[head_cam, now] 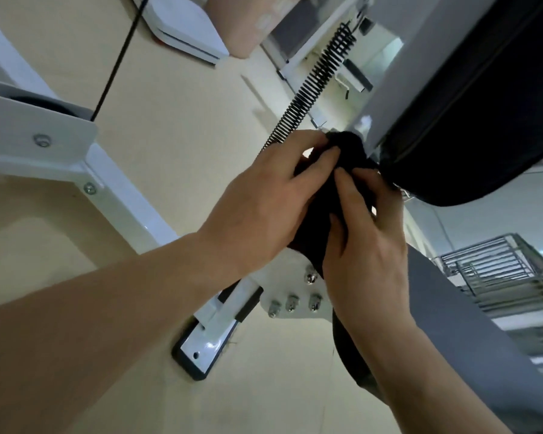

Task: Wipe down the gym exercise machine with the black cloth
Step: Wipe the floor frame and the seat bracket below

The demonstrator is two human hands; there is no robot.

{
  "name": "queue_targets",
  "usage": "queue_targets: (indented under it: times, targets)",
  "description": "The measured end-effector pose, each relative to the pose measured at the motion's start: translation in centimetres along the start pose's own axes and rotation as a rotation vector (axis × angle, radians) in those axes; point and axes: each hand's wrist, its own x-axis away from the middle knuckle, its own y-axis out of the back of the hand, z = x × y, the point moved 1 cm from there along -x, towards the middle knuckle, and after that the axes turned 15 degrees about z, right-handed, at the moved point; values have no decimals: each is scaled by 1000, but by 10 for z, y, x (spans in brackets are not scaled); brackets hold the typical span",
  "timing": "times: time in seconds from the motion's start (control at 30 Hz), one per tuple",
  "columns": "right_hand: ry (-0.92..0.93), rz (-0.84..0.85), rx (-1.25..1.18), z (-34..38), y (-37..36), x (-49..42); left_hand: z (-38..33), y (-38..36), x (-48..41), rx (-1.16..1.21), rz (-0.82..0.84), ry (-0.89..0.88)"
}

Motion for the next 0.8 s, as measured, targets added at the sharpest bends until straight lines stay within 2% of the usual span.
queue_targets:
  times: [0.17,0.33,0.57,0.8]
  targets:
    - [-7,10,252,-10,-11,1,12,-16,7,-155,66,-18]
    - [12,219,377,-8,-19,11,29,-33,39,-154,209,-18]
    - [-84,132,482,-2,-12,-1,20,-19,11,-156,36,-5]
    - [-53,243,453,0,-27,11,44,-26,44,-194,166,-18]
